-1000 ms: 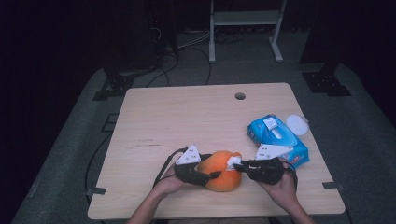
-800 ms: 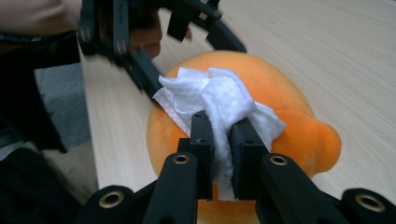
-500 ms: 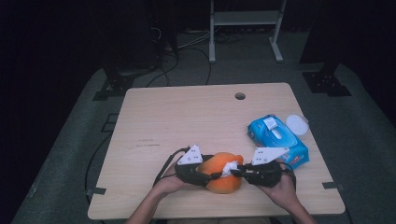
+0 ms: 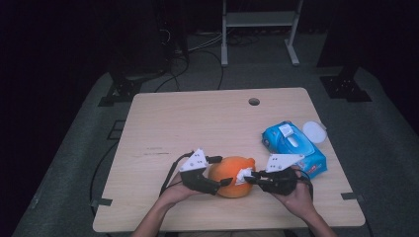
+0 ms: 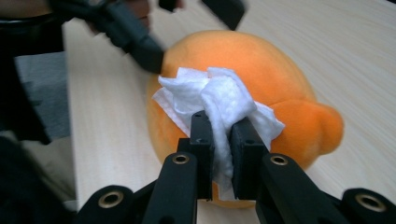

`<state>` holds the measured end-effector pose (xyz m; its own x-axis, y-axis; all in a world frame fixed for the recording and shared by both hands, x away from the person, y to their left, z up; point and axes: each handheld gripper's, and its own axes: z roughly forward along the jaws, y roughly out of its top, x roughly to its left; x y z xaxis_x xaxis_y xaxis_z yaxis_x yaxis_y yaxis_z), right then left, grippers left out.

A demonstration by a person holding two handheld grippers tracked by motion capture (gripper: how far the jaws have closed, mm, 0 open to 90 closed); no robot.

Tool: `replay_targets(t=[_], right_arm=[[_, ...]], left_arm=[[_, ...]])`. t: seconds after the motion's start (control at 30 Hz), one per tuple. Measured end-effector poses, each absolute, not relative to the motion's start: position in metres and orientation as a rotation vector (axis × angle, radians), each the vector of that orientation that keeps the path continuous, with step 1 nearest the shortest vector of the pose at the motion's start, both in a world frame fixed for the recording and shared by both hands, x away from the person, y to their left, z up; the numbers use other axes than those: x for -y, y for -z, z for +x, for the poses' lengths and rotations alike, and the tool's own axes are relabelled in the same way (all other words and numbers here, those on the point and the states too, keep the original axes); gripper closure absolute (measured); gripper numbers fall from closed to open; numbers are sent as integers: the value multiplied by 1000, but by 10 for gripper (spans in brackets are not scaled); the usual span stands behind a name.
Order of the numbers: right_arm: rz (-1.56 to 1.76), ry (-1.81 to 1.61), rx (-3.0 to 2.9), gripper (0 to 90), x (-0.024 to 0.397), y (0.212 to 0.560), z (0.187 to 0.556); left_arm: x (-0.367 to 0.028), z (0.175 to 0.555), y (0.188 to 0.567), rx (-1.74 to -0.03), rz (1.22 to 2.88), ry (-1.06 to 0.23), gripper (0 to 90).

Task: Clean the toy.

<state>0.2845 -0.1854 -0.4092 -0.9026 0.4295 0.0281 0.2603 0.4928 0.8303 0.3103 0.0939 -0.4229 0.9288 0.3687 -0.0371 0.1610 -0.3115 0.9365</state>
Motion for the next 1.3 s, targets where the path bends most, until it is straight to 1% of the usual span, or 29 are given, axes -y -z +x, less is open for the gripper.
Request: replay_targets(t=[0.03,0.07,0.13,0.23,0.4,0.53,0.7,0.97,1.17,1.3], right_arm=[[586,-1378,-2557,803,184,410,284],[582,-1381,-2556,802,183,410,283],[575,-1365,-2548,802,183,410,283],[665,-1376,-2518,803,191,413,288],[835,-1396,-2528,799,206,425,301],[824,-1409,-2505,800,203,421,296],[761,-1494,-2455,800,190,411,289],[962,-1428,-2404,803,208,421,302],[815,-1471,-2417,801,191,412,285],[796,-1469,-2436,804,191,412,286]], left_arm=[[-93,311,425,-394,1913,-218,196],[-91,311,429,-388,1946,-226,241],[-90,312,436,-389,1953,-237,311],[-97,317,436,-432,1952,-209,342],[-100,315,438,-425,1944,-191,330],[-97,313,438,-417,1945,-190,318],[-92,307,439,-396,1957,-205,317],[-91,305,439,-372,1955,-198,302],[-85,300,439,-372,1974,-217,277],[-89,299,433,-355,1986,-202,265]])
